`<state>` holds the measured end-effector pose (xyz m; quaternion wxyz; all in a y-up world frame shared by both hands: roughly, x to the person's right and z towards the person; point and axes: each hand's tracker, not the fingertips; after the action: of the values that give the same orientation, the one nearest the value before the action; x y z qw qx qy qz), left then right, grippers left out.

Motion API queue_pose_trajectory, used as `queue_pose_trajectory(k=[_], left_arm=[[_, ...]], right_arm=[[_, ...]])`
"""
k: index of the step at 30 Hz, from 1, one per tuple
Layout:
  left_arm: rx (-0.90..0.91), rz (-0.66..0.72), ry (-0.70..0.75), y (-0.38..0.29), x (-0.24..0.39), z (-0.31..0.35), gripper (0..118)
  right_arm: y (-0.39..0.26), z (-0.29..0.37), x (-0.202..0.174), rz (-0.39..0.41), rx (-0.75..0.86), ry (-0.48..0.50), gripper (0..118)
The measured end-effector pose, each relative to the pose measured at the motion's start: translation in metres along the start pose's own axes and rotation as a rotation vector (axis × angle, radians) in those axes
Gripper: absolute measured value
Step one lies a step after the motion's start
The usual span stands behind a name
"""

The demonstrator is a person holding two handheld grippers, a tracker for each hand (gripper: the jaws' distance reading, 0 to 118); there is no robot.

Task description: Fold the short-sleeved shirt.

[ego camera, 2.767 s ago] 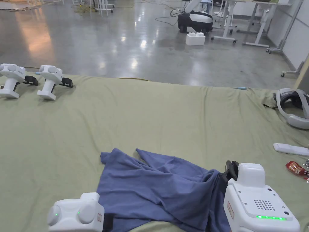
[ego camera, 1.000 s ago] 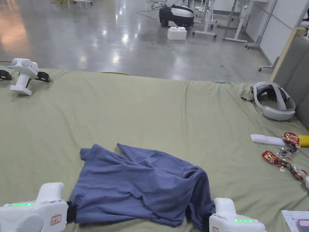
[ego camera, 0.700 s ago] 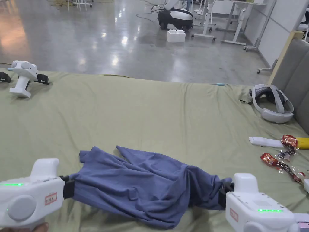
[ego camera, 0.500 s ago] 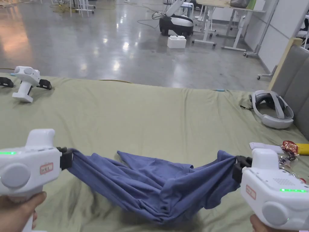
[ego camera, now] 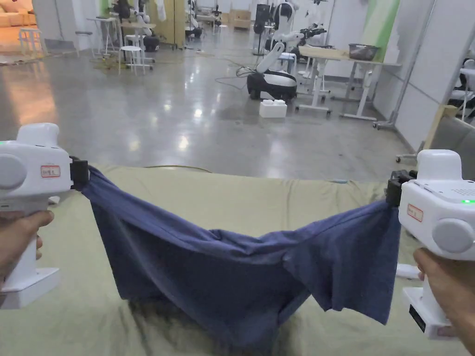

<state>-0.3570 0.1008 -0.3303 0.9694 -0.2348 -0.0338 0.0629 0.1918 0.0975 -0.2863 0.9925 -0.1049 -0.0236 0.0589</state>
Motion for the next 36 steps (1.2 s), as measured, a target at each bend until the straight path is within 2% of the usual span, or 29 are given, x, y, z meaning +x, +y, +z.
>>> queue_pose_trajectory(k=[16,21,28,36], left_arm=[[0.055,-0.035,0.041,0.078,-0.007,-0.026,7],[0.076,-0.058,0.063,0.113,-0.003,-0.035,7],[0.119,-0.059,0.06,0.153,0.005,-0.039,7],[0.163,-0.078,0.052,0.174,0.019,-0.037,6]], right_arm=[[0.08,-0.054,-0.004,0.055,0.034,0.011,5],[0.113,-0.073,-0.005,0.102,0.05,-0.024,5],[0.163,-0.086,0.005,0.096,0.085,-0.045,5],[0.191,-0.083,0.002,0.153,0.129,-0.083,5]])
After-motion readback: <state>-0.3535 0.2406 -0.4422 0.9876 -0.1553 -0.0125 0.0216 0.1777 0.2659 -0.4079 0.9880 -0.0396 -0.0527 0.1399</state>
